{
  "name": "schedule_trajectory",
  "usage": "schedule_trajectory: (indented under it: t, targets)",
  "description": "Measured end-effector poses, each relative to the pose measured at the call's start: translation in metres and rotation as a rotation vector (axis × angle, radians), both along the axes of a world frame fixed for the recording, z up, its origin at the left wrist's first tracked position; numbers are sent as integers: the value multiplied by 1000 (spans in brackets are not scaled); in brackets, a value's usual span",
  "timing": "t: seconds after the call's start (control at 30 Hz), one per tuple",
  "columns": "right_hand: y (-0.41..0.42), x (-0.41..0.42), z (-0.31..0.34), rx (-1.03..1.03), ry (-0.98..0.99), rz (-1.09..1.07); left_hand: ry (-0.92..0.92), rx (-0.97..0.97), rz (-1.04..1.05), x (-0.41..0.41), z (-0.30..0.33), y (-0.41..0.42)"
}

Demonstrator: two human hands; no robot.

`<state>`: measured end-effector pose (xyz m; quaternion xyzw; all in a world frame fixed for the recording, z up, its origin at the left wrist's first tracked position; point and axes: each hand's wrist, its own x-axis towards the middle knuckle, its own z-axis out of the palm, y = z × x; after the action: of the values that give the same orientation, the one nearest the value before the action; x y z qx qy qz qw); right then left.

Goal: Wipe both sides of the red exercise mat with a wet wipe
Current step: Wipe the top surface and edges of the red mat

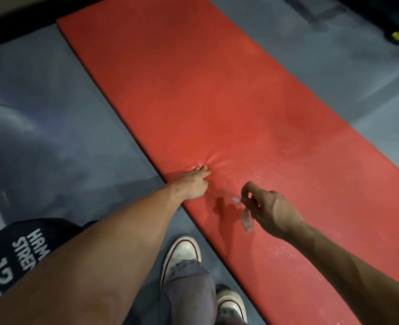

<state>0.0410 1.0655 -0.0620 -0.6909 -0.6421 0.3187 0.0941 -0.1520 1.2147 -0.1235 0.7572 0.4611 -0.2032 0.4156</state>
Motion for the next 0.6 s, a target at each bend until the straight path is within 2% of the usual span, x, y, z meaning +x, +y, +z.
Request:
schedule_trajectory:
  t: [0.2, 0.33, 0.43, 0.53, 0.6]
  targets:
    - [-12, 15, -12, 144, 175, -195, 95, -38, -87, 10, 13, 3]
    - [-9, 29, -15, 147, 216, -328, 95, -27, -169, 6, 13, 5]
    - [2, 39, -26, 95, 242, -396, 85, 58, -189, 4, 13, 17]
    - [17, 37, -42, 33, 240, -393, 0, 166, -130, 8, 13, 45]
    - [28, 27, -53, 65, 192, -323, -38, 195, -101, 14, 9, 59]
